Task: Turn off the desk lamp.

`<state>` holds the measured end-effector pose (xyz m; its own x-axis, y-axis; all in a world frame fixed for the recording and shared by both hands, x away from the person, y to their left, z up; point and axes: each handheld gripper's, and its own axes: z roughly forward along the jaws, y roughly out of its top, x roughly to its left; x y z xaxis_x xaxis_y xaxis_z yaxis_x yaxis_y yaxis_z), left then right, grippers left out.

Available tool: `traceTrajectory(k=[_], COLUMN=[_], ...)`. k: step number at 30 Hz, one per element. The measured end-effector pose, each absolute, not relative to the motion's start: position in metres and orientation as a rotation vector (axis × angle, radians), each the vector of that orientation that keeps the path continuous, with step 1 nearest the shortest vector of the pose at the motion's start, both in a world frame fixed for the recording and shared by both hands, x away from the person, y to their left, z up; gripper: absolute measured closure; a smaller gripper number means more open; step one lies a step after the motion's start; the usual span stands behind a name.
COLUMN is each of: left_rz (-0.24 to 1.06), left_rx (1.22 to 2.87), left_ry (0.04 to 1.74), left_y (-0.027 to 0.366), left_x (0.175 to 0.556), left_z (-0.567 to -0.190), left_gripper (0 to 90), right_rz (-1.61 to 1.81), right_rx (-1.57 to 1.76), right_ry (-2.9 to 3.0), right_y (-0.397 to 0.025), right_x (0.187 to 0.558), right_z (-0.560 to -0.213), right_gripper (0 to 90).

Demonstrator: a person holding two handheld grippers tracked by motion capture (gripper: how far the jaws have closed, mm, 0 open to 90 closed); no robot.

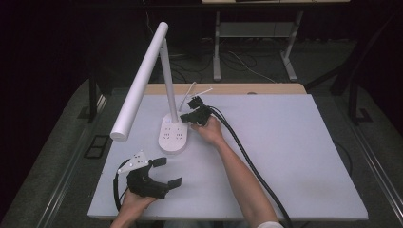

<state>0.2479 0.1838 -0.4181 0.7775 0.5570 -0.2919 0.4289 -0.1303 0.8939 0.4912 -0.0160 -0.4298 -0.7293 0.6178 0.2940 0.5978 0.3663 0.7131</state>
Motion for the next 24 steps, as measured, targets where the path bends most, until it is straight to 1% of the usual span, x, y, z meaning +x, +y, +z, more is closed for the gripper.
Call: traceTrajectory(k=[13,24], left_rz=[0.131,0.131], left_rx=[1.760,1.762], left_ry=[0.773,0.773], left_y=[0.1854,0.1851], left_x=[0.2487,0.2489], left_z=[-0.4184,-0.4185], left_gripper=[0.0,0.0], right_rz=[1.356,1.334], right_rx=[1.206,1.166], right_ry=[2.563,2.568], right_y=[-0.0165,-0.0152], right_x=[0.4935,0.4908], right_z=[-0.4296,-0.4283], right_gripper=[90.0,90.0])
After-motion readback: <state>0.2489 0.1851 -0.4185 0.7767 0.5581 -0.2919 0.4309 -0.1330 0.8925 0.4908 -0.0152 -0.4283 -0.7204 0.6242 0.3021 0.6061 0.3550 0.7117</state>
